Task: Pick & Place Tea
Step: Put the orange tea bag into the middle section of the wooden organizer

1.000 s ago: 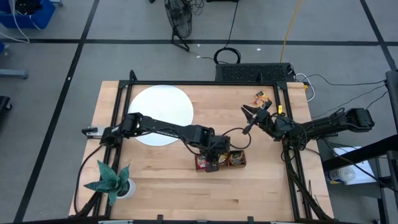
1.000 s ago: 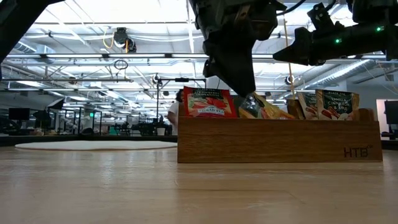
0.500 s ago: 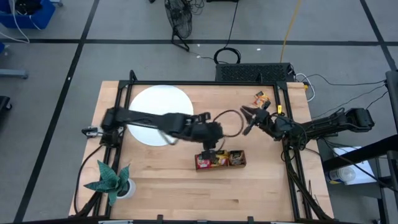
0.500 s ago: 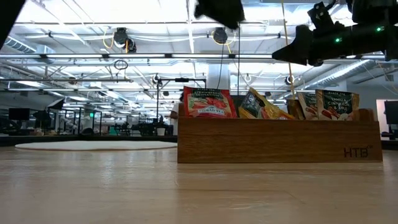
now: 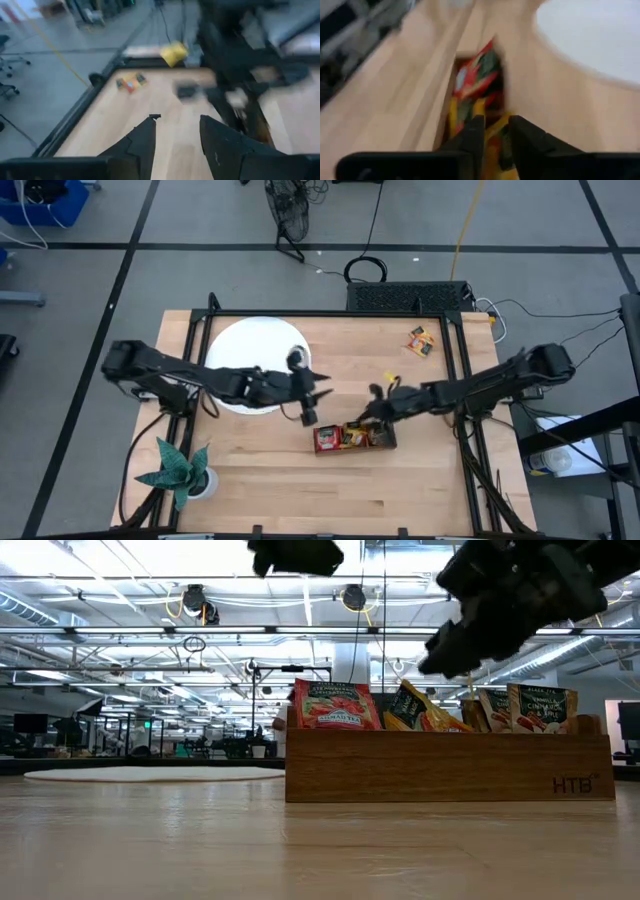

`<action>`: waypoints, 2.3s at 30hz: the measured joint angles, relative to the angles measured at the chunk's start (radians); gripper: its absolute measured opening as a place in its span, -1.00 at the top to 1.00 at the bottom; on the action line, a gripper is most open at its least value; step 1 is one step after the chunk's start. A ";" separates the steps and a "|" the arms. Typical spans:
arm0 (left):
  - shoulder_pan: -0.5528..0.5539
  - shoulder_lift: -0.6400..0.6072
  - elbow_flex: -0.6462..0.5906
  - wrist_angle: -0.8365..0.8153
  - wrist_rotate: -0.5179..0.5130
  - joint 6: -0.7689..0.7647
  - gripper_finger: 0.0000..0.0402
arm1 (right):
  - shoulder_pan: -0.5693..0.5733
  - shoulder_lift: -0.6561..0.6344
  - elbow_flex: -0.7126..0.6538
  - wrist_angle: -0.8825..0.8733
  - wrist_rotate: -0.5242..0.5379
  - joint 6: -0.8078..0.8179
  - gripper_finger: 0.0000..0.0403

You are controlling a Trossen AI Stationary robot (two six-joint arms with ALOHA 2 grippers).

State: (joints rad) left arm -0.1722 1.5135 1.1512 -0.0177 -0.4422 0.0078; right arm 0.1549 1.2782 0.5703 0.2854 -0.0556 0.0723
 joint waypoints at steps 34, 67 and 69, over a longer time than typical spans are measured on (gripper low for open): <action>0.112 -0.087 -0.325 0.364 0.085 -0.087 0.22 | 0.076 0.226 0.088 0.152 0.034 -0.052 0.99; 0.112 -0.087 -0.324 0.344 0.085 -0.100 0.22 | 0.376 0.571 -0.086 1.041 0.814 -0.136 1.00; 0.112 -0.087 -0.324 0.344 0.085 -0.100 0.22 | 0.376 0.590 -0.077 1.055 0.818 -0.168 1.00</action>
State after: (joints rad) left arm -0.0604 1.4265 0.8268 0.3264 -0.3576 -0.0921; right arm 0.5304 1.8680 0.4936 1.3401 0.7624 -0.0959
